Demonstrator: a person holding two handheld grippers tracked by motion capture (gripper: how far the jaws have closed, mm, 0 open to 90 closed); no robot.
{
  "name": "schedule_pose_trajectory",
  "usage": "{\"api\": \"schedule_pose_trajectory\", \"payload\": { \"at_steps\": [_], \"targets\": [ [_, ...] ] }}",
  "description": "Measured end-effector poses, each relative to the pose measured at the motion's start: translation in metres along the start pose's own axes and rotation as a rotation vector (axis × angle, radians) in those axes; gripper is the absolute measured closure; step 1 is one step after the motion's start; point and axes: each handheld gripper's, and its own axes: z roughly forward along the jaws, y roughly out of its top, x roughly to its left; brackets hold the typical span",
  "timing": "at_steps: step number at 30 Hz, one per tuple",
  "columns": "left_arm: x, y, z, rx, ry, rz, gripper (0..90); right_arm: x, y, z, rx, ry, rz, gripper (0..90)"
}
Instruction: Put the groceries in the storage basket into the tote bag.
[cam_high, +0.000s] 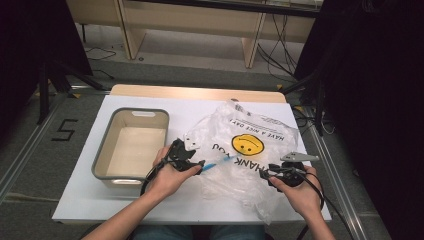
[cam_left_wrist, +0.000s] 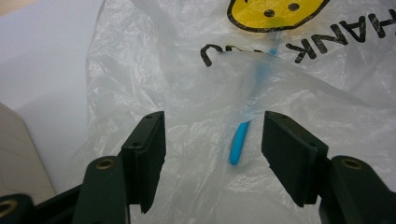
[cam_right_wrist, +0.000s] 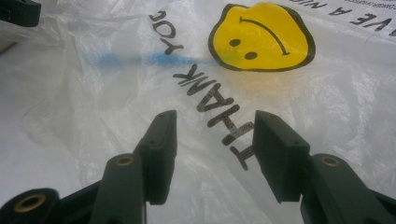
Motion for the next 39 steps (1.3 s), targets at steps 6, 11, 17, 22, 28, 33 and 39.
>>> {"api": "schedule_pose_trajectory", "payload": {
  "at_steps": [6, 11, 17, 22, 28, 33, 39],
  "targets": [
    [0.002, 0.0, -0.001, -0.007, -0.001, -0.009, 39.6, -0.001, -0.004, -0.006, -0.006, -0.02, 0.019, 50.5],
    [0.002, -0.001, 0.0, -0.005, -0.003, -0.006, 39.6, -0.005, -0.009, -0.01, 0.009, -0.044, 0.048, 50.5],
    [0.001, -0.002, 0.0, 0.004, -0.006, 0.004, 39.7, -0.011, -0.016, -0.011, 0.11, -0.109, 0.145, 50.2],
    [-0.001, -0.002, 0.0, 0.002, -0.009, 0.005, 39.9, -0.014, -0.023, -0.004, 0.196, -0.117, 0.195, 50.2],
    [-0.002, -0.003, 0.0, 0.007, -0.01, 0.008, 40.3, -0.014, -0.026, -0.001, 0.264, -0.136, 0.24, 52.6],
    [-0.003, -0.001, 0.001, 0.008, -0.008, 0.01, 40.5, -0.015, -0.028, 0.001, 0.319, -0.163, 0.238, 55.6],
    [-0.006, -0.001, 0.001, 0.016, -0.01, 0.022, 40.6, -0.016, -0.033, 0.002, 0.362, -0.18, 0.185, 64.5]
  ]
}}
